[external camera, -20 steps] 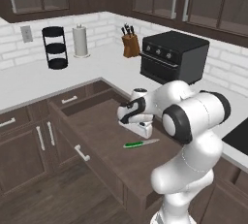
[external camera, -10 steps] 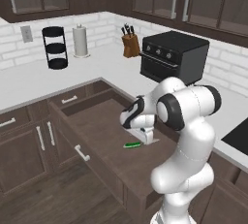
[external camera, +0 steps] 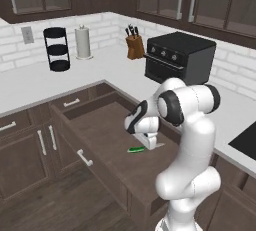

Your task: Pick up the knife from the drawer and place it on the cutting board. Then place the meat from the plate to the cutting board.

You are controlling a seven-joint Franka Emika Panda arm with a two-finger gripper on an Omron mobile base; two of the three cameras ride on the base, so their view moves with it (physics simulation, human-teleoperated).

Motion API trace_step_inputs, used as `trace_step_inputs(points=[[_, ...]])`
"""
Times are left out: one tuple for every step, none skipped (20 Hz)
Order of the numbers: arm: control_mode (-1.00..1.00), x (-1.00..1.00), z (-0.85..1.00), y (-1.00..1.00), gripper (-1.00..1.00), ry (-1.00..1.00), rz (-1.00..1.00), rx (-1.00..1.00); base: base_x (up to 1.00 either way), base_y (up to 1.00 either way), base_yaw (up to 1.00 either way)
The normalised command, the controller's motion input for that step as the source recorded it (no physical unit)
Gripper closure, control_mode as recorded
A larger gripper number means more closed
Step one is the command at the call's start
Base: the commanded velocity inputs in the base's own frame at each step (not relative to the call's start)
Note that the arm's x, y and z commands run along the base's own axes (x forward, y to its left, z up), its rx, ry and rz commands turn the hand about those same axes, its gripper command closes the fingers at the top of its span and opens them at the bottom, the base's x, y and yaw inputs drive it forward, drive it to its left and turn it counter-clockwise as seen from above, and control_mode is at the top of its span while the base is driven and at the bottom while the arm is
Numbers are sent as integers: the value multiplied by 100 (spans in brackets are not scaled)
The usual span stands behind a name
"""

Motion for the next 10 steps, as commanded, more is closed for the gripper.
trace_step_inputs(points=[[-100, 33, -31, 0, -100, 0, -7, 0, 0, 0, 0], [-100, 37, -33, 0, -100, 0, -6, 0, 0, 0, 0], [-100, 35, -34, -1, -100, 0, -6, 0, 0, 0, 0], [-100, 29, -31, -2, -100, 0, -5, 0, 0, 0, 0], [-100, 19, -31, 0, -100, 2, -3, 0, 0, 0, 0], [-100, 14, -38, 0, -100, 0, -3, 0, 0, 0, 0], [-100, 14, -42, 0, -100, 0, -3, 0, 0, 0, 0], [-100, 12, -41, 0, -100, 0, -4, 0, 0, 0, 0], [-100, 14, -37, 0, -100, 0, -4, 0, 0, 0, 0], [-100, 19, -36, 0, -100, 0, -4, 0, 0, 0, 0]])
